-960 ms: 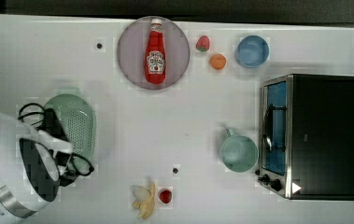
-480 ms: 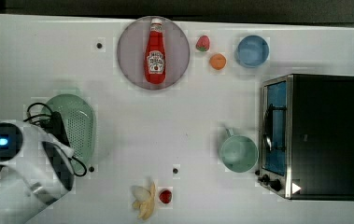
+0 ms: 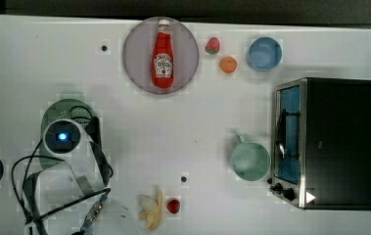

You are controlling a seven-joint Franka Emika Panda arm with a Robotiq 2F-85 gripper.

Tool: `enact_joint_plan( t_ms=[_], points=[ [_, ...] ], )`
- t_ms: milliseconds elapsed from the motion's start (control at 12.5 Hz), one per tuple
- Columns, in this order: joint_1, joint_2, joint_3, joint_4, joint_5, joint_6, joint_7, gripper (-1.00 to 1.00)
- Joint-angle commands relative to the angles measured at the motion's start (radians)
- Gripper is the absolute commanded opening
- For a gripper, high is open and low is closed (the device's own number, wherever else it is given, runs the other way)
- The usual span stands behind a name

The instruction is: Drag strainer left to right.

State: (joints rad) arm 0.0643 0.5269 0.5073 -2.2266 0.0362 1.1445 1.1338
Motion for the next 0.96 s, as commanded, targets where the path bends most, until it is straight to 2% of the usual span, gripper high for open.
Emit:
enact_joint_plan(
  t_ms=[80, 320, 960],
  points=[
    [0.063, 0.009, -0.084, -0.002, -0.009, 0.084, 0.05, 1.0],
    [0.109, 0.013, -0.139, -0.008, -0.011, 0.09, 0.049, 1.0],
    [0.107, -0.004, -0.258, -0.021, -0.013, 0.09, 0.04, 1.0]
  ],
)
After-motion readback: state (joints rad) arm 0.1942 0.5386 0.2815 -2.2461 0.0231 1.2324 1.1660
